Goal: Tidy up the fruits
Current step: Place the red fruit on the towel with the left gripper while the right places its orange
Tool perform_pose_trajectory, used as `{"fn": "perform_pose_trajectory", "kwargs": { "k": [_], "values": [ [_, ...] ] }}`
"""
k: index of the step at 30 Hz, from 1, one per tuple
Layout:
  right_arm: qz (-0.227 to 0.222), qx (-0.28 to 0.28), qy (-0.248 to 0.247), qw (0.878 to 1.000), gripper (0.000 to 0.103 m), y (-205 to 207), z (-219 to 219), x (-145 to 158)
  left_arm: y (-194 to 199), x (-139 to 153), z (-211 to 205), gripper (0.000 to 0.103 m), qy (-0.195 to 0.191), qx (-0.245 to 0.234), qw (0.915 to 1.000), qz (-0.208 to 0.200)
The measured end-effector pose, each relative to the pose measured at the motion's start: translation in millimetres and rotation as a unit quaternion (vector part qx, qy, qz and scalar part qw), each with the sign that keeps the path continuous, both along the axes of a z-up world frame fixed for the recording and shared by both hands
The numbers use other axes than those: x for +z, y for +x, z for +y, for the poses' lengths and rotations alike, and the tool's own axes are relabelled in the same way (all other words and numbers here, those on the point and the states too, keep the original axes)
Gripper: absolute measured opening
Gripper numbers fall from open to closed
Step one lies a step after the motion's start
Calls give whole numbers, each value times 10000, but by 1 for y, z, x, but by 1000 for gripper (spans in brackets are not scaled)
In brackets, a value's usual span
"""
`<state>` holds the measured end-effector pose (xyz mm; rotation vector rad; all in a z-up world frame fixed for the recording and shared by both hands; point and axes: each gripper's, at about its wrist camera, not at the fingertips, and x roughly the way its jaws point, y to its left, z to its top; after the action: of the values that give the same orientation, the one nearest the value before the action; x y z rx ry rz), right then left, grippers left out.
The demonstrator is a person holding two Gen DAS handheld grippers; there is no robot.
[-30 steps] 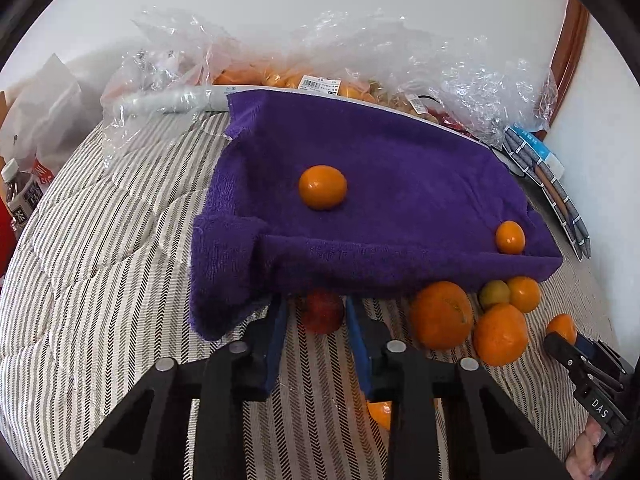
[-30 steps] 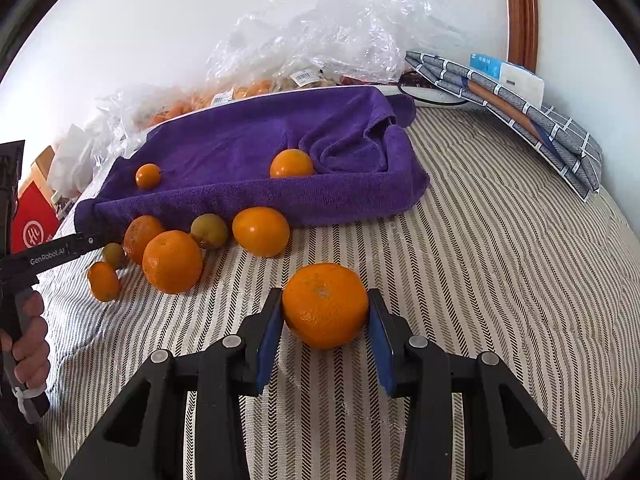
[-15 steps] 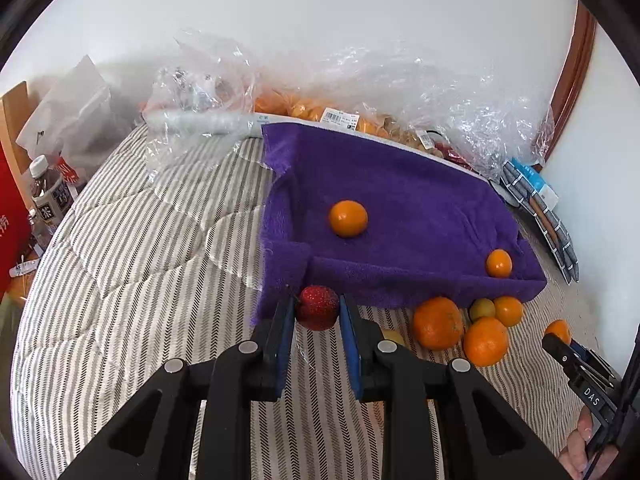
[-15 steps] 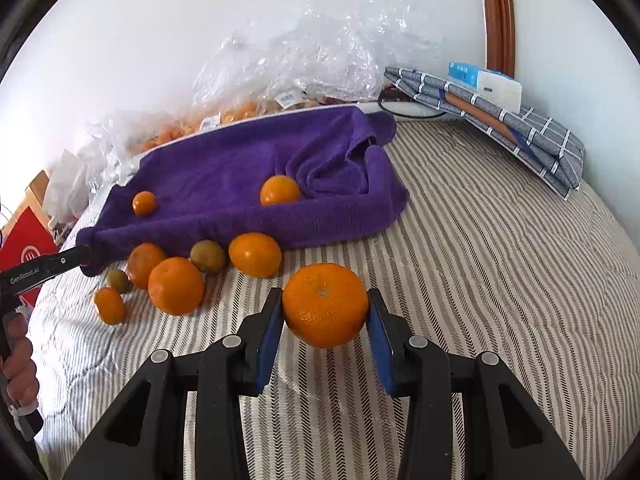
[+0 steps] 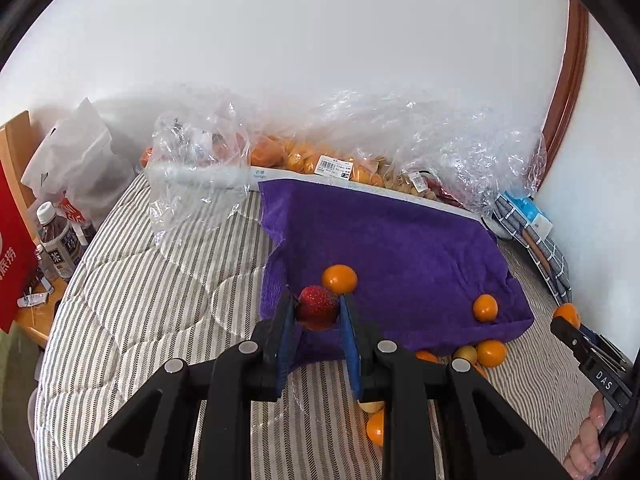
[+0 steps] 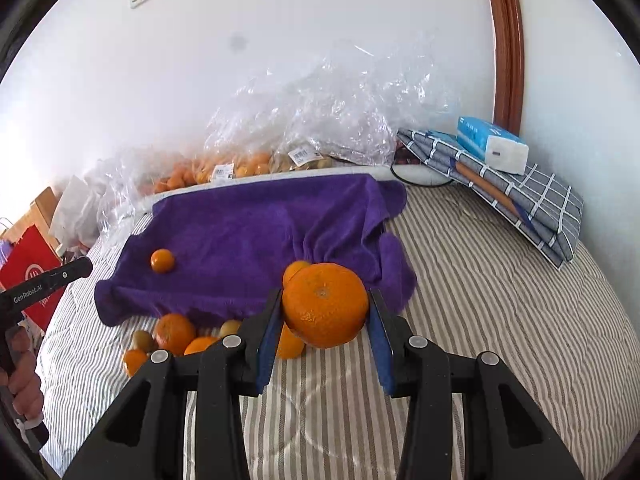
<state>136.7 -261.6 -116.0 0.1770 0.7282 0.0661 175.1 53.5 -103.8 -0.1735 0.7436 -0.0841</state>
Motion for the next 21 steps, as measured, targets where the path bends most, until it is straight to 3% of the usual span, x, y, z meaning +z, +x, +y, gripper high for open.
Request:
{"fn": "perform_pose_trajectory", "kwargs": {
  "k": [11,21],
  "values": [
    [-12,-35,-41,10000,41,45,-8,-7,41,-15,-8,22,-52,-12,10000,73],
    [112,-34,71,9999,41,86,-10,-32,59,-39,-12,22,-255,-161,9994,189]
  ]
}}
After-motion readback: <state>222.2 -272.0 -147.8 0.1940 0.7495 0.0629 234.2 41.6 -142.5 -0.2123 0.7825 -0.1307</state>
